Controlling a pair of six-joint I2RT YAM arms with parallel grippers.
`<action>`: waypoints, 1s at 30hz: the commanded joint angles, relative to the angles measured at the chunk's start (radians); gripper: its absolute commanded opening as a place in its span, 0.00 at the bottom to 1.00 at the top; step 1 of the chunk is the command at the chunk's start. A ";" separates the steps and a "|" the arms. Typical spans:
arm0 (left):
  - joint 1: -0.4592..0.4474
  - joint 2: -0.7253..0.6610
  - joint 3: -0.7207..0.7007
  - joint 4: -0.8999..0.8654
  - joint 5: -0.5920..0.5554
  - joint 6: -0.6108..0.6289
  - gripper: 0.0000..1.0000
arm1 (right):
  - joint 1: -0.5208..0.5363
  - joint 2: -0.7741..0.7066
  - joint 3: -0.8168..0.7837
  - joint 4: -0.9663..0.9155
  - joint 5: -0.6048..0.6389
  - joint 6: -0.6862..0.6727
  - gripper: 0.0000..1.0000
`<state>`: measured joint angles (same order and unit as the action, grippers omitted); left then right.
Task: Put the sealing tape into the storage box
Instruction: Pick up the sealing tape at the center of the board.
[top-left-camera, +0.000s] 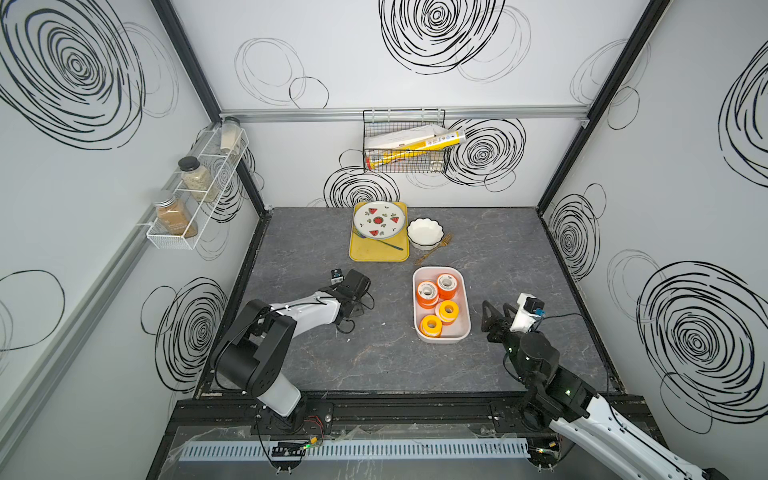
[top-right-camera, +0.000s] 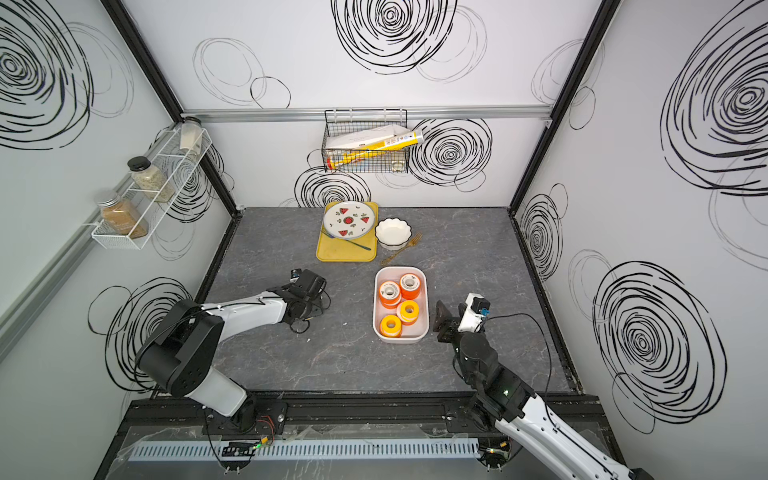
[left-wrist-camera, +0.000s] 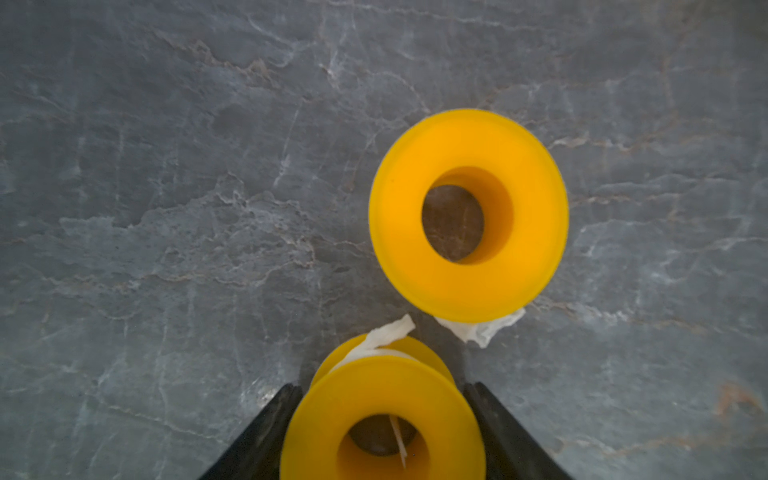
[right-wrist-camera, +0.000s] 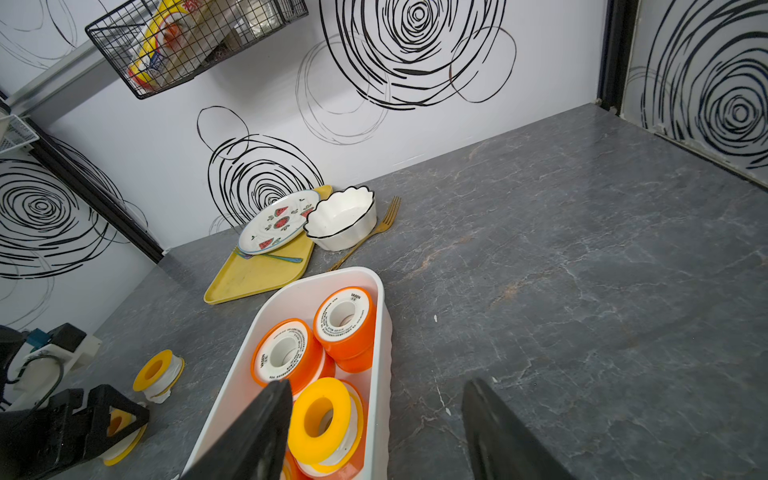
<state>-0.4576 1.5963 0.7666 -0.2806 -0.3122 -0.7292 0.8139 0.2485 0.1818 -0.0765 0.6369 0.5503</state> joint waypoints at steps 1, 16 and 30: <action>0.008 0.004 0.022 0.013 -0.013 0.009 0.63 | 0.001 -0.015 -0.008 -0.010 0.021 0.003 0.70; -0.057 -0.112 0.048 -0.060 0.004 -0.008 0.58 | 0.001 -0.018 -0.010 -0.010 0.021 0.003 0.70; -0.254 -0.097 0.319 -0.159 0.036 0.041 0.58 | 0.001 -0.020 -0.012 -0.012 0.023 0.005 0.70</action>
<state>-0.6746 1.4647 1.0039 -0.4183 -0.2874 -0.7155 0.8139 0.2417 0.1810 -0.0769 0.6376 0.5503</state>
